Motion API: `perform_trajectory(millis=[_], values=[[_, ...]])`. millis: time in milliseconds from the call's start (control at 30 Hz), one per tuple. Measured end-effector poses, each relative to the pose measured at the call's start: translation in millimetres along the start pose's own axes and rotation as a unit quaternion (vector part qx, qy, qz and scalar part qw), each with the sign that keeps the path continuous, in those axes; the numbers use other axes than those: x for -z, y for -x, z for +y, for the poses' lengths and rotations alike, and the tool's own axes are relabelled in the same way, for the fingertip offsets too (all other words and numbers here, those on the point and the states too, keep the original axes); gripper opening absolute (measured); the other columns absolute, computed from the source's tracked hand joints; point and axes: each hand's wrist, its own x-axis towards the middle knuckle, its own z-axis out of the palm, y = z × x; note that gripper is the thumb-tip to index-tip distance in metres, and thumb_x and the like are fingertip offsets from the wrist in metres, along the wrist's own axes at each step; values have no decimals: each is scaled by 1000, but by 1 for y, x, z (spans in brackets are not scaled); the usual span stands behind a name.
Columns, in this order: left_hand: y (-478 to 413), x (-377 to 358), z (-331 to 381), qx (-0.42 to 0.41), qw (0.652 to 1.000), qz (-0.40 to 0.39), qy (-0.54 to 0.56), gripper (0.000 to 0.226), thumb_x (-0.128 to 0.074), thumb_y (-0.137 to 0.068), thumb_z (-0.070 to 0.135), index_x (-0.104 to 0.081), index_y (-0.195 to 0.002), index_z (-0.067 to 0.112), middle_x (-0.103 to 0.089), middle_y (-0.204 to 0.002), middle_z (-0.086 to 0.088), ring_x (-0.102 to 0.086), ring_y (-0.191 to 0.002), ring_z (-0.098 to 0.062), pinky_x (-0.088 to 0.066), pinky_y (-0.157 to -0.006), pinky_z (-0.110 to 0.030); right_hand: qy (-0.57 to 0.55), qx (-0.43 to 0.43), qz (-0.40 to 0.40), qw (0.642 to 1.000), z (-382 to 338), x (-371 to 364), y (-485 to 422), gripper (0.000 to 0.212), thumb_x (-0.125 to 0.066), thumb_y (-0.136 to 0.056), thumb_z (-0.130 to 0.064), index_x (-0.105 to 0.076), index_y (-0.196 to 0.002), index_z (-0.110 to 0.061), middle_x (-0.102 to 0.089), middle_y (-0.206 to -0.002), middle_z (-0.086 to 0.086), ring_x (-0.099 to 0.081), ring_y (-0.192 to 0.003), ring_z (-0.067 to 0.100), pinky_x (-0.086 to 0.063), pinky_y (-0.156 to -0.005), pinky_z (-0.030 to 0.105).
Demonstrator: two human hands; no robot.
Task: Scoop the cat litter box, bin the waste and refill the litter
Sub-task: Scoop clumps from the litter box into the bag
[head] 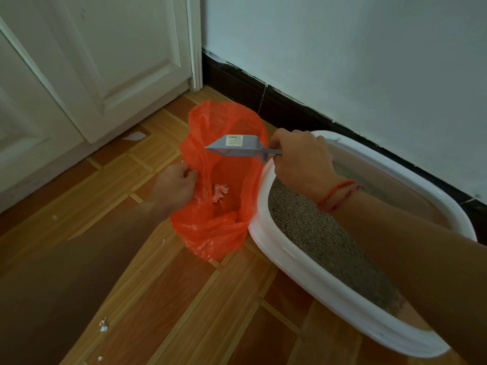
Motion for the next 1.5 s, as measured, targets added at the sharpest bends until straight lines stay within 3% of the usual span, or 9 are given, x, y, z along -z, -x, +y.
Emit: perform_trajectory(millis=[133, 267, 467, 600, 700, 933, 1233, 1333, 1500], values=[[2, 0, 2, -2, 1000, 1, -6, 27, -41, -103, 24, -61, -90, 12, -63, -85, -7, -58, -71, -18, -41, -56, -30, -41, -15, -10, 999, 7, 0, 0, 20, -54, -91, -24, -61, -110, -20, -65, -103, 4, -59, -100, 27, -41, -94, 45], [3, -3, 6, 1, 1000, -1, -8, 27, -41, -103, 24, -61, -89, 12, -61, -84, -5, -55, -68, -15, -38, -54, -27, -63, -21, -7, 998, 14, 1, 3, 20, -56, -89, -16, -61, -108, -19, -63, -90, 3, -60, -83, 25, -48, -81, 43], [4, -7, 8, -11, 1000, -6, -19, 29, -42, -103, 24, -62, -94, 6, -63, -87, -13, -54, -66, -18, -42, -55, -29, -139, -119, -79, 980, 46, 14, 14, 20, -55, -87, -16, -58, -107, -20, -62, -90, -1, -61, -77, 18, -54, -67, 31], [8, -10, 13, -25, 999, -10, -31, 29, -43, -103, 22, -62, -92, 4, -63, -87, -16, -54, -66, -20, -42, -56, -31, -136, -155, -114, 972, 79, 31, 38, 19, -54, -90, -12, -51, -84, -30, -56, -78, -8, -57, -69, 11, -47, -55, 24], [10, -14, 17, -38, 998, -16, -53, 30, -43, -103, 22, -61, -90, 2, -64, -87, -18, -54, -65, -21, -43, -57, -33, -135, -170, -140, 966, 105, 38, 58, 15, -60, -94, -27, -52, -82, -31, -55, -78, -10, -54, -69, 7, -42, -53, 20], [12, -17, 25, -47, 996, -11, -72, 33, -43, -102, 24, -60, -87, 1, -64, -85, -19, -60, -76, -35, -52, -76, -49, 40, -236, -265, 934, 187, 34, 99, 13, -61, -93, -30, -62, -83, -21, -63, -79, -1, -60, -69, 10, -43, -58, 20], [11, -21, 22, -41, 996, -20, -76, 31, -43, -103, 23, -60, -90, 1, -61, -85, -15, -55, -68, -25, -46, -68, -40, 186, -271, -379, 865, 221, 45, 128, 17, -66, -89, -26, -50, -88, -20, -54, -70, -6, -52, -59, 5, -37, -46, 17], [10, -22, 22, -40, 996, -18, -78, 31, -43, -103, 23, -60, -89, 1, -61, -84, -15, -53, -67, -24, -42, -64, -37, 207, -268, -418, 843, 221, 44, 135, 20, -69, -86, -25, -59, -101, -17, -59, -74, -5, -57, -63, 7, -44, -51, 18], [10, -21, 20, -30, 996, -34, -70, 28, -42, -103, 25, -59, -91, 6, -60, -84, -13, -54, -66, -23, -42, -59, -34, 200, -286, -445, 825, 217, 29, 148, 33, -68, -87, -26, -63, -117, -12, -65, -99, 0, -63, -91, 16, -53, -78, 24]])
